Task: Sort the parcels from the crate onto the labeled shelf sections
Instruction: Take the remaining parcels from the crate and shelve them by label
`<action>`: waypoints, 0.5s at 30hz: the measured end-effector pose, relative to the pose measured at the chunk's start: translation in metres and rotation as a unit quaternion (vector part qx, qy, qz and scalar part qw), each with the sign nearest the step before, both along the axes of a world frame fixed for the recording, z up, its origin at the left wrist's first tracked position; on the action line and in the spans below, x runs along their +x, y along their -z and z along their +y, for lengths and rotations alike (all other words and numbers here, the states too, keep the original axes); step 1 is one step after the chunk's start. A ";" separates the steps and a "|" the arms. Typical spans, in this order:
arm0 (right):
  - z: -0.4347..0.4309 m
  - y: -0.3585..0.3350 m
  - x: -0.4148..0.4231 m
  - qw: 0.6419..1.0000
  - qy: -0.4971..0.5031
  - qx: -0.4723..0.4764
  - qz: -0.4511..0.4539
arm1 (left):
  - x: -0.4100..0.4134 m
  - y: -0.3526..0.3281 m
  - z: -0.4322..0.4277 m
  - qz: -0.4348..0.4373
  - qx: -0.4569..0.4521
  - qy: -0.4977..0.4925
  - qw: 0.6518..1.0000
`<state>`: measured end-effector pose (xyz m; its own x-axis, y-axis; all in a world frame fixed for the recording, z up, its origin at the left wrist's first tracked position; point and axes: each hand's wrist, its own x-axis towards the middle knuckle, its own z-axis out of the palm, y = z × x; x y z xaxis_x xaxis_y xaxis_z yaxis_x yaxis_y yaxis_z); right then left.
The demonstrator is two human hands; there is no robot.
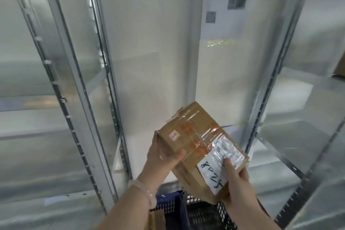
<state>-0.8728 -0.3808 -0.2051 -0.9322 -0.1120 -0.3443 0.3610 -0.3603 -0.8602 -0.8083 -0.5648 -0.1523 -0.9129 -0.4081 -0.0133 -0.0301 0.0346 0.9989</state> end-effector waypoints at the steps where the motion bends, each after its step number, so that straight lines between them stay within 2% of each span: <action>1: 0.002 -0.002 0.010 1.000 0.007 0.004 -0.004 | -0.001 0.002 0.008 0.012 0.008 0.018 1.000; 4: 0.027 -0.010 0.037 0.998 0.006 0.060 -0.023 | -0.006 0.004 0.024 0.046 0.008 0.038 0.998; 8: 0.096 -0.027 0.047 0.978 -0.041 0.203 0.008 | -0.006 0.000 0.042 0.020 -0.014 0.112 0.993; 11: 0.137 -0.045 0.050 0.968 -0.097 0.230 0.038 | 0.000 -0.006 0.078 0.004 -0.050 0.202 0.978; 15: 0.174 -0.054 0.060 0.955 -0.051 0.285 0.066 | 0.002 -0.015 0.130 0.032 -0.104 0.251 0.962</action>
